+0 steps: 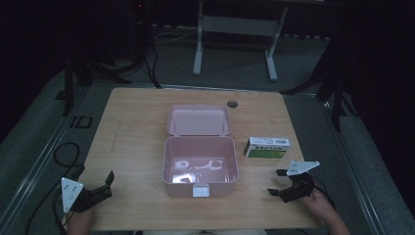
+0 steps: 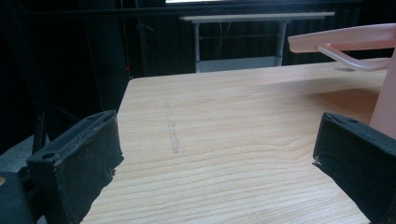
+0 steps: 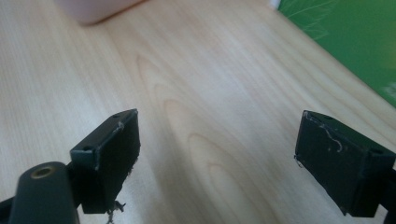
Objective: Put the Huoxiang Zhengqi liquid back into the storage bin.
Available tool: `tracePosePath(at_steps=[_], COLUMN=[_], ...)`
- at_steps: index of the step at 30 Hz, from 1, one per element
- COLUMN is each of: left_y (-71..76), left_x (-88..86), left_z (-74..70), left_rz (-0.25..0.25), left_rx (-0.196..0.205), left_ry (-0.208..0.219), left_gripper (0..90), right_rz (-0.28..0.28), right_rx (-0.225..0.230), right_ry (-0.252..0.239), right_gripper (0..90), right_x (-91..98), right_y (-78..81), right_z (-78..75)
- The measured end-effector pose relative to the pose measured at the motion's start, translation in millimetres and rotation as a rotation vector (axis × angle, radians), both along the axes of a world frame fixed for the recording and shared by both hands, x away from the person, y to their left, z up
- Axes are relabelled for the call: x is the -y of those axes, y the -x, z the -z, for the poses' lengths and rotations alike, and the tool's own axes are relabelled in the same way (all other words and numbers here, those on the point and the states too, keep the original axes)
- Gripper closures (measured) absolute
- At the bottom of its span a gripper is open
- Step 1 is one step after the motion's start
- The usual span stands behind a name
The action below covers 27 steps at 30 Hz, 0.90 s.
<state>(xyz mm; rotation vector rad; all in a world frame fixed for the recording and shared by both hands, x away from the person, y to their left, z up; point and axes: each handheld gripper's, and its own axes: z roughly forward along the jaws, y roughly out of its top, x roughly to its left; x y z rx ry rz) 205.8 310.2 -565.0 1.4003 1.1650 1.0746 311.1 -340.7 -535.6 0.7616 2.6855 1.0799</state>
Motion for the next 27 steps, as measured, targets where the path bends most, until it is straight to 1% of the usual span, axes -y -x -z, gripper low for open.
tracePosePath(at_steps=[1, 2, 3, 4, 5, 6, 7, 8, 9, 11, 12, 13, 14, 16, 17, 18, 19, 21, 24, 26, 27], left_y=[0.0, 0.0, 0.0, 0.1, 0.1, 0.2, 0.3, 0.4, 0.5, 0.5, 0.5, 0.5, 0.4, 0.5, 0.5, 0.4, 0.4, 0.6, 0.6, 0.5, 0.5], left_x=[-0.1, -0.1, -0.1, -0.1, 0.1, 0.1, 0.0, 0.0, -0.1, -0.1, -0.1, -0.2, -0.1, -0.1, 0.0, 0.1, 0.3, 0.1, 0.0, -0.1, -0.1], left_z=[0.0, 0.0, 0.0, 0.0, -0.1, 0.0, 0.0, 0.0, 0.0, 0.1, 0.0, 0.0, 0.0, 0.0, 0.0, 0.0, 0.0, 0.0, 0.0, 0.0, 0.0], left_rz=[0.000, 0.000, 0.001, 0.002, 0.002, 0.004, 0.006, 0.006, 0.006, 0.006, 0.007, 0.007, 0.007, 0.007, 0.007, 0.007, 0.008, 0.009, 0.009, 0.009, 0.010], left_rx=[-0.001, 0.000, 0.001, -0.001, -0.001, 0.000, 0.001, 0.000, 0.002, 0.003, 0.002, 0.001, 0.001, 0.002, 0.001, 0.001, 0.002, 0.001, 0.001, 0.000, 0.000], left_ry=[0.000, 0.000, 0.000, -0.003, -0.004, -0.007, -0.005, -0.004, -0.001, -0.001, -0.002, -0.003, -0.003, -0.003, -0.004, -0.006, -0.006, -0.003, -0.003, -0.003, -0.001], left_gripper=[1.1, 1.1, 1.1, 1.1, 1.1, 1.1, 1.1, 1.1, 1.1, 1.1, 1.1, 1.1, 1.1, 1.1, 1.1, 1.1, 1.1, 1.1, 1.1, 1.1, 1.1], right_rz=[-0.011, -0.027, -0.049, -0.052, -0.052, -0.052, -0.068, -0.068, -0.093, -0.093, -0.102, -0.136, -0.151, -0.177, -0.189, -0.194, -0.201, -0.227, -0.261, -0.279, -0.291], right_rx=[0.008, 0.002, -0.009, -0.018, -0.009, -0.009, -0.026, -0.026, -0.037, -0.037, -0.039, -0.055, -0.061, -0.056, -0.062, -0.054, -0.041, -0.048, -0.073, -0.091, -0.100], right_ry=[0.023, 0.042, 0.083, 0.101, 0.124, 0.124, 0.149, 0.149, 0.179, 0.179, 0.191, 0.228, 0.251, 0.289, 0.309, 0.336, 0.351, 0.378, 0.441, 0.474, 0.500], right_gripper=[13.4, 13.4, 13.4, 13.4, 13.4, 13.4, 13.4, 13.4, 13.7, 13.7, 14.0, 14.2, 14.3, 14.3, 14.3, 14.3, 14.3, 14.3, 14.2, 14.2, 14.2], right_x=[-2.5, -4.5, -8.1, -9.3, -10.3, -10.3, -12.8, -12.8, -15.2, -15.2, -16.1, -18.8, -20.0, -22.4, -23.7, -25.2, -26.4, -29.2, -33.7, -36.3, -38.3], right_y=[0.2, -0.1, -1.5, -2.7, -3.4, -3.4, -5.3, -5.3, -6.0, -6.0, -6.0, -6.9, -7.6, -8.9, -9.4, -9.8, -10.4, -11.6, -13.0, -13.6, -13.9], right_z=[-0.5, -1.1, -3.1, -3.9, -4.5, -4.5, -6.8, -6.8, -8.9, -8.9, -9.6, -12.3, -13.5, -17.2, -19.5, -21.9, -24.5, -28.4, -31.2, -32.7, -34.0])
